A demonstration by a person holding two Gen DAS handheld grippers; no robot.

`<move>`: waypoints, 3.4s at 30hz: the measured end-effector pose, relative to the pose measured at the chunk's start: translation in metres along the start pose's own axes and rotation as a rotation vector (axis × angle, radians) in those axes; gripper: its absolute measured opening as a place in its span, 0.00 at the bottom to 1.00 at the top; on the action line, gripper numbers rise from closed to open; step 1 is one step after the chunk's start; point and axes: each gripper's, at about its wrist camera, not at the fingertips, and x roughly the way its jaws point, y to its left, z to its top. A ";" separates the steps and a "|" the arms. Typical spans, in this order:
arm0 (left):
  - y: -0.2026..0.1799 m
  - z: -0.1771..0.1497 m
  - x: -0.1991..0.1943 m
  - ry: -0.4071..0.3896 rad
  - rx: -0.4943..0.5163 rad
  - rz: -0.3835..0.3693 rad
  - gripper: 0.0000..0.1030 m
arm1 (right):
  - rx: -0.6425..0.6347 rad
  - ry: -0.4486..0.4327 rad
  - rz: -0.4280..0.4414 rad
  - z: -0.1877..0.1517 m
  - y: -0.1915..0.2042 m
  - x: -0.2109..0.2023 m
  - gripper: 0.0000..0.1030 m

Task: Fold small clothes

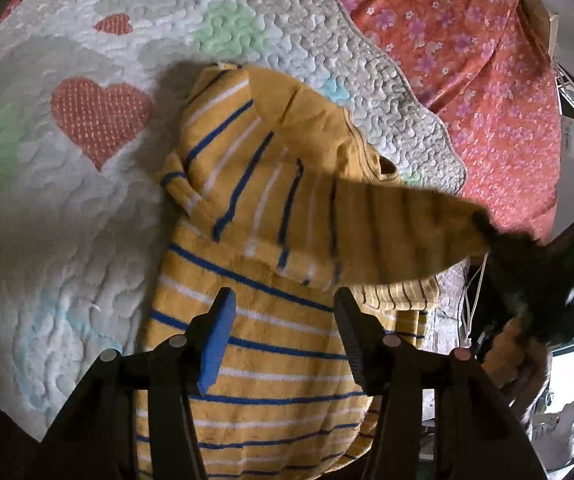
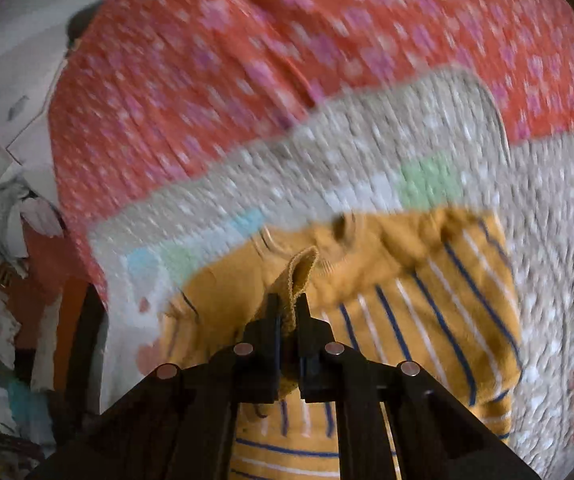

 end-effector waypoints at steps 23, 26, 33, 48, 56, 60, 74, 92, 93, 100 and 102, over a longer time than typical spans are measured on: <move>-0.007 0.036 0.031 -0.042 0.022 0.050 0.09 | 0.140 0.045 -0.059 -0.015 -0.043 0.019 0.06; -0.014 0.037 0.015 -0.096 0.085 0.093 0.09 | 0.169 0.061 -0.056 -0.025 -0.050 0.026 0.06; 0.016 0.026 0.038 -0.028 0.054 0.150 0.17 | 0.196 0.082 -0.166 -0.046 -0.073 0.042 0.06; 0.021 0.024 0.019 -0.005 0.038 0.152 0.03 | 0.230 0.018 -0.255 -0.055 -0.128 0.007 0.10; 0.018 0.004 -0.005 -0.047 0.063 0.171 0.16 | 0.186 0.032 -0.247 -0.043 -0.130 0.006 0.29; 0.012 -0.008 -0.002 -0.036 0.093 0.194 0.17 | 0.099 0.072 -0.299 -0.041 -0.112 0.035 0.30; 0.014 -0.023 -0.004 -0.049 0.081 0.172 0.21 | -0.030 0.125 -0.378 -0.054 -0.091 0.058 0.27; 0.026 -0.027 -0.014 -0.071 0.046 0.172 0.25 | 0.091 -0.010 -0.503 -0.026 -0.130 0.022 0.09; 0.028 -0.027 -0.015 -0.073 0.040 0.168 0.25 | 0.109 -0.020 -0.493 -0.028 -0.134 0.014 0.12; 0.045 -0.041 -0.023 -0.090 0.031 0.218 0.41 | 0.257 0.005 -0.364 -0.094 -0.168 -0.035 0.49; 0.048 -0.050 -0.023 -0.085 0.048 0.226 0.41 | 0.273 0.053 -0.331 -0.123 -0.165 -0.037 0.49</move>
